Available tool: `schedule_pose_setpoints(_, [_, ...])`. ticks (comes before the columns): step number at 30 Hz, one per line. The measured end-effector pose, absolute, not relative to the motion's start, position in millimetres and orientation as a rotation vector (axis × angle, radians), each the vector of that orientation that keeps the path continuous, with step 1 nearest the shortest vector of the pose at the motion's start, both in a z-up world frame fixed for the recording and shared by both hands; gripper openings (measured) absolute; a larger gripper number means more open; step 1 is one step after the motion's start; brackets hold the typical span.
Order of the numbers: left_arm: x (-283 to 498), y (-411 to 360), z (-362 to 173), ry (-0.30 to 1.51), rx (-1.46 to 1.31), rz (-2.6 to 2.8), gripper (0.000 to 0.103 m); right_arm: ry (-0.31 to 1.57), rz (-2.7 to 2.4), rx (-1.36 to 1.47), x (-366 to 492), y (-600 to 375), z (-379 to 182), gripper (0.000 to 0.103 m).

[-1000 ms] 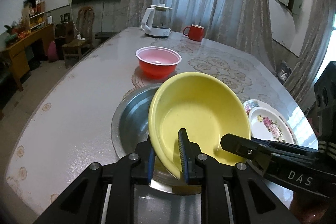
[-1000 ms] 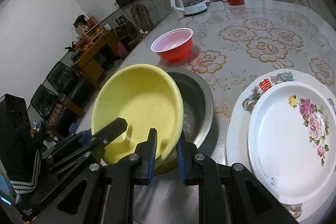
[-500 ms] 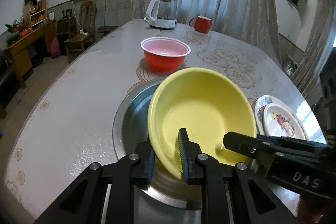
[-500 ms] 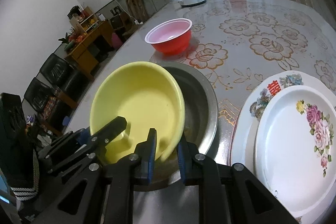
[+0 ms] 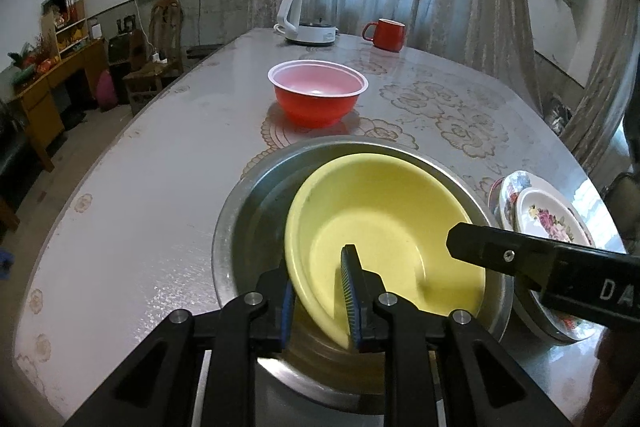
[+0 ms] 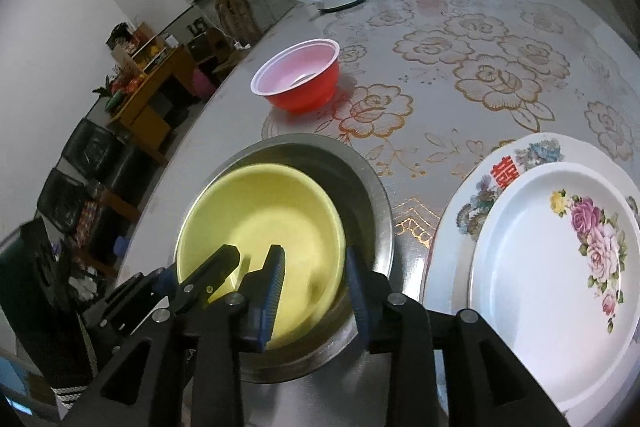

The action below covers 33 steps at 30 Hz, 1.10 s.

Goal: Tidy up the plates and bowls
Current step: 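Carry the yellow bowl with both grippers and lower it into the steel basin, then open both grippers to release the yellow bowl inside the basin, then withdraw both grippers from the nested bowls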

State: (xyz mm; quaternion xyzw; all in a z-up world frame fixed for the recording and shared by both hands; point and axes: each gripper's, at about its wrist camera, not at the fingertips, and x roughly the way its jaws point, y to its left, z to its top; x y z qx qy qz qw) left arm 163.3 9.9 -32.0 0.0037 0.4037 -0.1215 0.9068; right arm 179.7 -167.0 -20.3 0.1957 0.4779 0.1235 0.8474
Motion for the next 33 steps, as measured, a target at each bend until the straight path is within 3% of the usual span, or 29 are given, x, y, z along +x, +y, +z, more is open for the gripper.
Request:
schedule_pose_setpoints(8, [165.7,5.3,-33.6,0.836,0.058,-0.242,0.026,1.005,0.254,0.414,175.9,-166.4,-17.4,0.031])
schedule_pose_setpoints(9, [166.6,3.9,-33.6,0.839,0.067,-0.246,0.031,1.006,0.254,0.418,176.0,-166.9,-17.6,0.031])
schedule_pose_setpoints(12, [166.1,0.7,-30.0,0.822,0.073,-0.259,0.061,0.998,0.248,0.430,175.1,-169.2,-16.5,0.032])
schedule_pose_setpoints(13, [164.7,0.7,-28.4,0.810,0.069,-0.261,0.062,0.995,0.247,0.429,174.5,-169.5,-15.9,0.032])
schedule_pose_setpoints(33, [141.4,36.8,-12.5,0.739,-0.088,-0.213,0.063,0.983,0.293,0.455,168.4,-168.6,-19.3,0.032])
